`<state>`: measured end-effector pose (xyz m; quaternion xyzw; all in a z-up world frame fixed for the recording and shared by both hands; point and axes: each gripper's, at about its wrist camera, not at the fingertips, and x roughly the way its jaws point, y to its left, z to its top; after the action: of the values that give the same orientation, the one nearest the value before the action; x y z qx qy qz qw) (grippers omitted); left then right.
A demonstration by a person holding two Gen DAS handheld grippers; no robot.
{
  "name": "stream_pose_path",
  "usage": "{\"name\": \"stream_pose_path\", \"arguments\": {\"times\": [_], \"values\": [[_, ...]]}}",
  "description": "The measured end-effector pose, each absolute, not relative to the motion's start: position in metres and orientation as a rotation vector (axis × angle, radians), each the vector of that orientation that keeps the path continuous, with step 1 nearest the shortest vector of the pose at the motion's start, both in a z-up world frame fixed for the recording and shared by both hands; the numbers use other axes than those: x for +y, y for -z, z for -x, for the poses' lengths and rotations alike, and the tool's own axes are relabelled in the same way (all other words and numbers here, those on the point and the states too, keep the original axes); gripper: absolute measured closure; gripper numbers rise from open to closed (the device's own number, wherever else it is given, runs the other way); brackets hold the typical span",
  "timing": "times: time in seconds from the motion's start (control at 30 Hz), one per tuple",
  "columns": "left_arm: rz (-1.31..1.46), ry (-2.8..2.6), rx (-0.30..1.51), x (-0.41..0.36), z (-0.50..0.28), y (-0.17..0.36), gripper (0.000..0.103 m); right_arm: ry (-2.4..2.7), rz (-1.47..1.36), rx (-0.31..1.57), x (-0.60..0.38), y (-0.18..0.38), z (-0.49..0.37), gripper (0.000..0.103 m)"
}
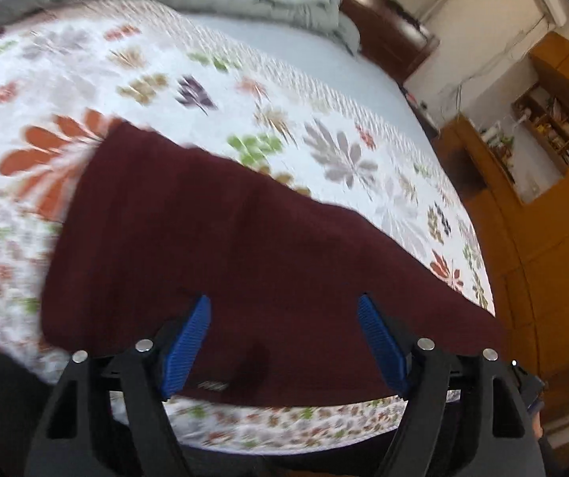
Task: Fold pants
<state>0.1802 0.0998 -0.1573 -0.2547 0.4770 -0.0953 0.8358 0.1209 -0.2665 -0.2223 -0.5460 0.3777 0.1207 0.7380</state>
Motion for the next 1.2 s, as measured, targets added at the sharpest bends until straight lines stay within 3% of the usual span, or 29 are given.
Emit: {"name": "stream_pose_path", "arguments": {"times": [0.2, 0.27, 0.3, 0.5, 0.67, 0.73, 0.8, 1.07, 1.2], "values": [[0.532, 0.203, 1.077, 0.087, -0.193, 0.173, 0.026, -0.314, 1.235, 0.875, -0.279, 0.237, -0.131, 0.07], [0.526, 0.192, 1.084, 0.085, -0.192, 0.177, 0.026, -0.315, 1.233, 0.882, -0.283, 0.241, -0.136, 0.075], [0.524, 0.188, 1.091, 0.085, -0.192, 0.179, 0.026, -0.318, 1.228, 0.889, -0.284, 0.242, -0.138, 0.094], [0.515, 0.161, 1.132, 0.085, -0.191, 0.198, 0.026, -0.312, 1.163, 0.839, -0.286, 0.22, -0.123, 0.096], [0.476, 0.155, 1.144, 0.08, -0.193, 0.202, 0.025, -0.306, 1.158, 0.847, -0.288, 0.245, -0.12, 0.089], [0.468, 0.162, 1.145, 0.078, -0.195, 0.2, 0.025, -0.283, 1.127, 0.823, -0.29, 0.239, -0.121, 0.072], [0.462, 0.169, 1.146, 0.079, -0.195, 0.199, 0.025, -0.242, 1.063, 0.796, -0.301, 0.221, -0.117, 0.063], [0.442, 0.148, 1.136, 0.074, -0.194, 0.202, 0.022, 0.216, 1.158, 0.879, -0.45, 0.215, -0.099, 0.065], [0.439, 0.133, 1.142, 0.072, -0.196, 0.202, 0.021, 0.241, 1.265, 0.861, -0.473, 0.225, -0.102, 0.066]]}}
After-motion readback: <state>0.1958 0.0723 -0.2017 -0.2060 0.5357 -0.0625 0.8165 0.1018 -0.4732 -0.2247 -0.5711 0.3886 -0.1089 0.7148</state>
